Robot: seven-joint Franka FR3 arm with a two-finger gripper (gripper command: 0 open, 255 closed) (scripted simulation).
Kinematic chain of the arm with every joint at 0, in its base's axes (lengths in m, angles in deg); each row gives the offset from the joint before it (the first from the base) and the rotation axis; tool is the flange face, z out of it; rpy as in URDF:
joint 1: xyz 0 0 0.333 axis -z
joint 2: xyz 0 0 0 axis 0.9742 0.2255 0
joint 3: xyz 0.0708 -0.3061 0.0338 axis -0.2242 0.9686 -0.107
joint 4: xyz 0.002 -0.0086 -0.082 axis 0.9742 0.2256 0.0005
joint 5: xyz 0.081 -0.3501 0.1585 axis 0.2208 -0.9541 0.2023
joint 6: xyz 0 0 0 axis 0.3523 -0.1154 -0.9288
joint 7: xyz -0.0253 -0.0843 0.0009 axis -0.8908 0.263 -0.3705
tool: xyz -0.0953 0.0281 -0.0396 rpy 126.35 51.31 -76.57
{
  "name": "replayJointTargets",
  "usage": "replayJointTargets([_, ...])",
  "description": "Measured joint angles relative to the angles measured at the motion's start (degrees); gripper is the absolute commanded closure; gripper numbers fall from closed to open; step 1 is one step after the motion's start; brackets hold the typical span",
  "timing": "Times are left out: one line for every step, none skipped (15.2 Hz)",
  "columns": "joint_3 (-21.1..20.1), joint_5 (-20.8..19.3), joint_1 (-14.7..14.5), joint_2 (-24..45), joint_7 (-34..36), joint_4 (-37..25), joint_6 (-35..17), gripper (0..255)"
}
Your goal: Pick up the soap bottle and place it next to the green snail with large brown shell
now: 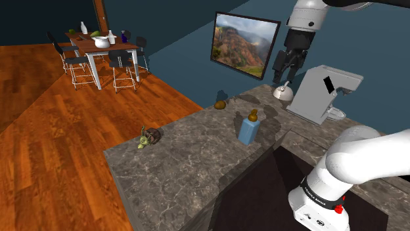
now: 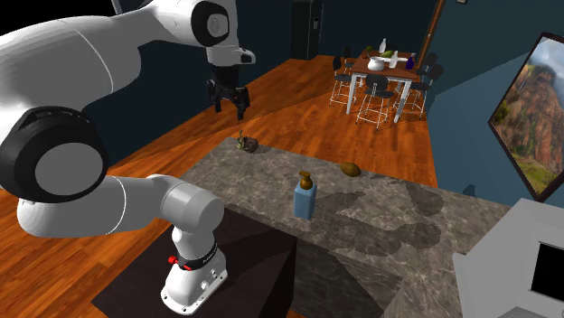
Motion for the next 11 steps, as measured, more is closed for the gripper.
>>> replayJointTargets([0.00,0.00,0.00,0.00,0.00,0.00,0.00,0])
replayJointTargets([0.28,-0.27,0.07,0.09,-0.43,0.58,-0.67,0])
replayJointTargets([0.85,-0.79,0.24,0.49,-1.22,1.47,-1.93,0])
replayJointTargets([1.47,-1.35,0.43,0.60,-2.09,2.85,-3.42,0])
replayJointTargets([2.21,-2.01,0.65,1.26,-3.08,3.50,-4.77,0])
replayJointTargets([2.61,-2.41,0.76,2.14,-3.72,4.59,-6.70,0])
replayJointTargets([3.36,-3.05,1.01,2.81,-4.72,5.82,-8.66,0])
replayJointTargets([4.06,-3.64,1.25,3.32,-5.65,6.84,-10.26,0])
replayJointTargets([4.64,-4.15,1.44,4.14,-6.45,7.78,-12.06,0])
replayJointTargets([5.19,-4.61,1.61,5.06,-7.20,8.25,-13.53,0])
replayJointTargets([5.76,-5.05,1.78,5.98,-7.94,9.09,-15.35,0])
